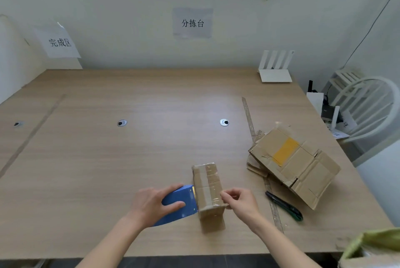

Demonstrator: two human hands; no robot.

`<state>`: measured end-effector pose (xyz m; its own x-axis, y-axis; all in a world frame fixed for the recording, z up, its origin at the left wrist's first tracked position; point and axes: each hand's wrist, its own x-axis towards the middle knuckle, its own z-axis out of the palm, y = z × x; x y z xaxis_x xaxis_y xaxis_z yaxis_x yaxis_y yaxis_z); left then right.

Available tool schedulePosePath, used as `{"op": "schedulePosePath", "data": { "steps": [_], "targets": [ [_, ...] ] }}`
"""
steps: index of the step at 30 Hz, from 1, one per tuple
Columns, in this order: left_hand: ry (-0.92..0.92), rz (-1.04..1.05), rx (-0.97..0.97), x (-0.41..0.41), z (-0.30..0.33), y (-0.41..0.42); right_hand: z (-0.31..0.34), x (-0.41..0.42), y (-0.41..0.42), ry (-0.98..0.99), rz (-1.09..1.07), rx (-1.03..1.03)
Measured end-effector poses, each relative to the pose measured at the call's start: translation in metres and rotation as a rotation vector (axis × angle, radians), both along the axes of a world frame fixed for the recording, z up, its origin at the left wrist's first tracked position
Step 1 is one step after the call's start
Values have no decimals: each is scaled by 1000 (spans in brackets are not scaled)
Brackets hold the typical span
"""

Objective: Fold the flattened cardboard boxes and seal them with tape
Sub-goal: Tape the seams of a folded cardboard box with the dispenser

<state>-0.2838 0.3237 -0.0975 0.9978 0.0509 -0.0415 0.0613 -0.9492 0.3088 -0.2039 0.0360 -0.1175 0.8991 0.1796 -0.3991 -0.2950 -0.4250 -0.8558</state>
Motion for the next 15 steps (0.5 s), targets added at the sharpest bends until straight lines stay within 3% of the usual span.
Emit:
{"op": "schedulePosePath", "data": {
  "steps": [5, 15],
  "targets": [
    [124, -35, -6, -3, -18, -16, -34, -10, -22, 65, -163, -126],
    [150, -36, 28, -4, -37, -13, -56, -7, -21, 101, -152, -161]
  ]
}}
